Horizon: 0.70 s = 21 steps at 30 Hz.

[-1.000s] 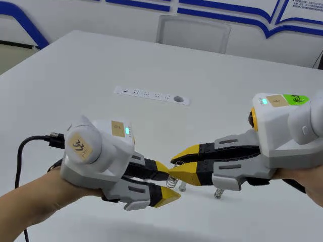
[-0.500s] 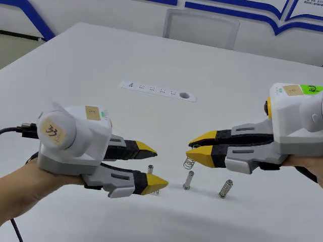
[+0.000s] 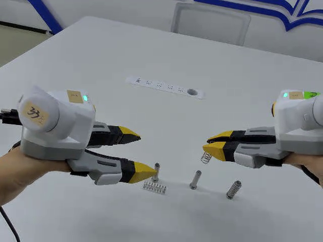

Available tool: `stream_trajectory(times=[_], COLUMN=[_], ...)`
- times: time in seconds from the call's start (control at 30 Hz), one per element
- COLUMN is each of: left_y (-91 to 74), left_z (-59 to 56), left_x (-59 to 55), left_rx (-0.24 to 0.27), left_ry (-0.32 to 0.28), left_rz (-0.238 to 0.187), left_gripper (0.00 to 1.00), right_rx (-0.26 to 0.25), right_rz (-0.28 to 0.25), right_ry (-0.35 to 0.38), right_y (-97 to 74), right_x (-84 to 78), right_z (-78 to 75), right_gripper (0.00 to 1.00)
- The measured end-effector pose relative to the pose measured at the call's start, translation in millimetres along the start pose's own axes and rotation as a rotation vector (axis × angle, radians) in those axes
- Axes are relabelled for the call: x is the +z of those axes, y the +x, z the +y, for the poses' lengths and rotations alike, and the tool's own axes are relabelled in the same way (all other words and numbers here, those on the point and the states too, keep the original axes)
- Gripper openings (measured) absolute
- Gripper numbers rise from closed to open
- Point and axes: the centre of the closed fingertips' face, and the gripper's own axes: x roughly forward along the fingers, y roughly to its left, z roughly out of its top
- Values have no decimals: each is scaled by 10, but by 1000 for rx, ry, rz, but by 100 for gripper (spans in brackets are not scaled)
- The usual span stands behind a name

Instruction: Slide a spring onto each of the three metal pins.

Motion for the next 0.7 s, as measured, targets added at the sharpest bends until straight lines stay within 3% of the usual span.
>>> stream_trajectory(times=[0.4, 0.7], left_y=[-70, -62], left_z=[47, 23], left_x=[-96, -170], left_rx=[34, 26], left_ry=[-9, -18], left_rz=[29, 51], left_gripper=[81, 87], right_rx=[-27, -34], right_rz=[32, 48], right_ry=[67, 80], right_y=[187, 271], right_x=[-231, -313], right_z=[-148, -153], right_gripper=[11, 11])
